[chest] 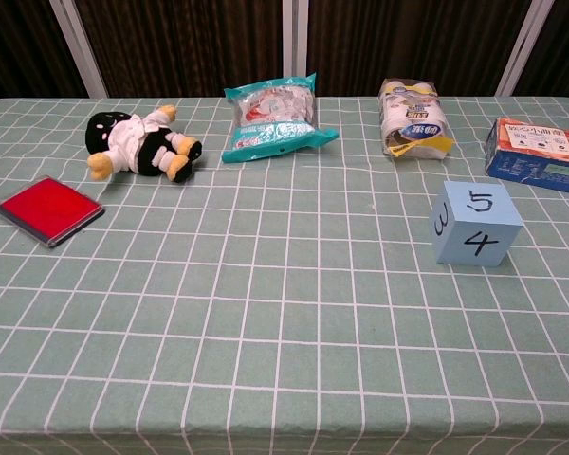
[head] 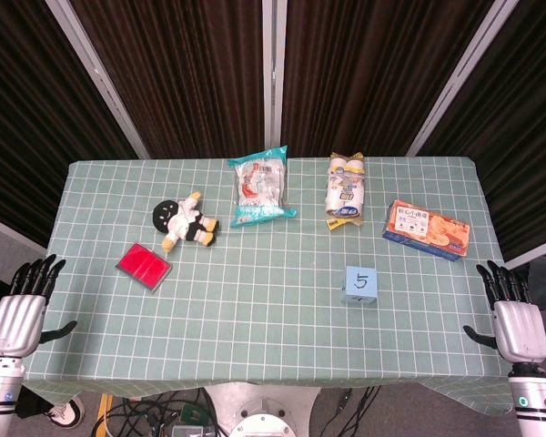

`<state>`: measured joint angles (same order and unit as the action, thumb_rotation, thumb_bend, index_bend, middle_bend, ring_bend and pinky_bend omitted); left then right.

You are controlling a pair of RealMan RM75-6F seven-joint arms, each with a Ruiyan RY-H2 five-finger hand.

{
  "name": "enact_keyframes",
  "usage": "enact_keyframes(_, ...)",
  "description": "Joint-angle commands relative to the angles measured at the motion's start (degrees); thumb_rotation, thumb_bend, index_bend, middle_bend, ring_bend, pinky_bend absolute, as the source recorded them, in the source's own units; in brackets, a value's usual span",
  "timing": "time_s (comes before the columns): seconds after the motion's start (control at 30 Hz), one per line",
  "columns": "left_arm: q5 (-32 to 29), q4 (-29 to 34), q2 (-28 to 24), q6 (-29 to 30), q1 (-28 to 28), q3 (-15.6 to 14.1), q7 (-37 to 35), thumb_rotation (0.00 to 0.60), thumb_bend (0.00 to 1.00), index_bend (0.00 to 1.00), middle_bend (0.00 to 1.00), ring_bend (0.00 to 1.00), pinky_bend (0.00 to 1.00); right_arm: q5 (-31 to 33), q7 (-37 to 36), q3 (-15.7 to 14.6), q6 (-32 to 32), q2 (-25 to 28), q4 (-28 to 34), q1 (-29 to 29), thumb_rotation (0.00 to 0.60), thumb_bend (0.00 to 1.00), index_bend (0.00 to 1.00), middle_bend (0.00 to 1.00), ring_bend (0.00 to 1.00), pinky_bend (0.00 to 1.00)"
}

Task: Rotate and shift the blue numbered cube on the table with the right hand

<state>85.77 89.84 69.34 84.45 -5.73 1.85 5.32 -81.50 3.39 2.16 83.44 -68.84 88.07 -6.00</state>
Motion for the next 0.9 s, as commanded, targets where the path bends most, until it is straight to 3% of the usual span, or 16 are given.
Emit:
enact_keyframes(0.03,0.2,0.4,0.0,0.1,0.1,-0.2,0.0,0.6,0.0,0.04,0.0,0.0,0.0,-0.2,0.0,-0.1,-0.3,0.1,0.0,0.0,0.6,0.03,0.0,0.0,0.0,0.0)
enact_keyframes(0.27,0.3,0.9,-0.3,0.0,0.0,-0.2,0.2,0.6,0.0,0.04,0.0,0.0,0.0,-0.5,-0.2,0.2,-0.7,1.0,0.9,0.2,0.6,0.04,0.0,0.0,0.0,0.0)
enact_keyframes(0.33,0.4,1.2,-0.5,-0.1,-0.2,-0.1,0.3,0.6,0.0,0.04,0.0,0.0,0.0,-0.8,-0.2,0.2,-0.9,1.4,1.5,0.0,0.6,0.11,0.0,0.0,0.0,0.0)
enact_keyframes(0.4,0.6,1.3,-0.6,-0.1,-0.3,-0.1,0.4,0.6,0.0,0.04,0.0,0.0,0.0,-1.6,-0.3,-0.1,-1.8,2.0,2.1,-0.4,0.6,0.33,0.0,0.0,0.0,0.0)
enact_keyframes(0.47,0.4,1.4,-0.6,-0.4,-0.3,-0.2,0.4,0.6,0.0,0.04,0.0,0.0,0.0,-2.3,-0.7,-0.5,-3.0,2.3,2.3,-0.9,0.6,0.81,0.0,0.0,0.0,0.0)
enact_keyframes(0.53,0.4,1.4,-0.6,-0.6,-0.3,-0.4,0.4,0.6,0.0,0.04,0.0,0.0,0.0,-3.3,-1.3,-1.5,-5.1,3.1,2.8,-1.8,0.6,1.0,0.0,0.0,0.0,0.0)
enact_keyframes(0.6,0.6,0.9,-0.2,-0.4,-0.1,-0.5,0.2,0.6,0.0,0.04,0.0,0.0,0.0,-3.8,-2.3,-1.5,-5.5,3.1,3.1,-2.0,0.6,1.0,0.0,0.0,0.0,0.0)
enact_keyframes(0.63,0.5,0.6,0.0,-0.3,-0.1,-0.5,0.0,0.6,0.0,0.04,0.0,0.0,0.0,-4.0,-2.2,-1.2,-4.8,2.8,2.9,-2.0,0.6,1.0,0.0,0.02,0.01,0.03)
enact_keyframes(0.73,0.4,0.0,0.5,-0.5,0.0,-0.6,-0.6,0.6,0.0,0.04,0.0,0.0,0.0,-5.0,-1.6,-0.5,-2.5,1.6,2.2,-1.6,0.6,1.0,0.0,0.15,0.13,0.27)
enact_keyframes(0.8,0.6,-0.3,0.5,-0.6,-0.1,-0.7,-0.7,0.6,0.0,0.04,0.0,0.0,0.01,-6.1,-0.3,-0.1,-0.7,0.9,1.4,-1.4,0.6,1.0,0.0,0.23,0.25,0.4)
enact_keyframes(0.9,0.8,-0.5,0.4,-0.4,-0.2,-0.5,-1.0,0.6,0.0,0.04,0.0,0.0,0.01,-8.1,-0.1,0.1,1.8,-0.6,0.3,-1.1,0.6,1.0,0.0,0.44,0.5,0.64)
